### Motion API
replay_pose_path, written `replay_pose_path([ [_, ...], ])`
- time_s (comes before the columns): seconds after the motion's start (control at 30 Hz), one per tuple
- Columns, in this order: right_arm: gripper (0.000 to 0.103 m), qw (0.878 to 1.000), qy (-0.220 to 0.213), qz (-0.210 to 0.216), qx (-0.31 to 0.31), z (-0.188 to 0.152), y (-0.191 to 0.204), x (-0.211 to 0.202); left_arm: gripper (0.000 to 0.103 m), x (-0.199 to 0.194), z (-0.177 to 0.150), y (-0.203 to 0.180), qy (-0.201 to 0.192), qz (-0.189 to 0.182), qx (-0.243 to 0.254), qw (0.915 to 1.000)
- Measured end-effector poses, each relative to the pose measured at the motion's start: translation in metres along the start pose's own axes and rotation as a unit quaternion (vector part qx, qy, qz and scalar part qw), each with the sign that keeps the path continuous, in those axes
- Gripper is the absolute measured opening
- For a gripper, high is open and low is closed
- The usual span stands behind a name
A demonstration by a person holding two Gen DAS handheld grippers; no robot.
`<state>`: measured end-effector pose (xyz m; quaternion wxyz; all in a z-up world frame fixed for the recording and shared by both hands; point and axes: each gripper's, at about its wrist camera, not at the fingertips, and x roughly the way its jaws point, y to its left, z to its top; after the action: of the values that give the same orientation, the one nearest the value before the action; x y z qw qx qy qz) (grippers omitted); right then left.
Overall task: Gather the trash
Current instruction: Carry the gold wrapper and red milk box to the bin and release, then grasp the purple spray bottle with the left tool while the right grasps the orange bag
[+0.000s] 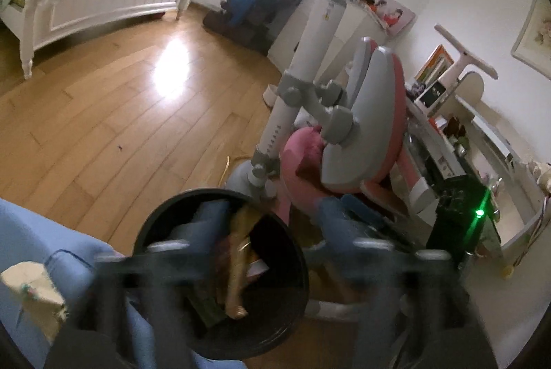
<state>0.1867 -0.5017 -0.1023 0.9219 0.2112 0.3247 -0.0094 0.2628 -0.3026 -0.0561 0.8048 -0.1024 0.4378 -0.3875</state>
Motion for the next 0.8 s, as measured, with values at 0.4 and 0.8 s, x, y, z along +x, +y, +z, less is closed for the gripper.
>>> replay_pose_path([
  [0.4, 0.079, 0.995, 0.046, 0.083, -0.015, -0.035, 0.079, -0.02, 0.086, -0.139, -0.05, 0.029, -0.036, 0.059, -0.014, 0.9975],
  [0.8, 0.079, 0.949, 0.168, 0.239, -0.115, -0.094, 0.252, -0.025, 0.086, -0.276, -0.178, 0.129, 0.0, 0.251, -0.108, 0.9621],
])
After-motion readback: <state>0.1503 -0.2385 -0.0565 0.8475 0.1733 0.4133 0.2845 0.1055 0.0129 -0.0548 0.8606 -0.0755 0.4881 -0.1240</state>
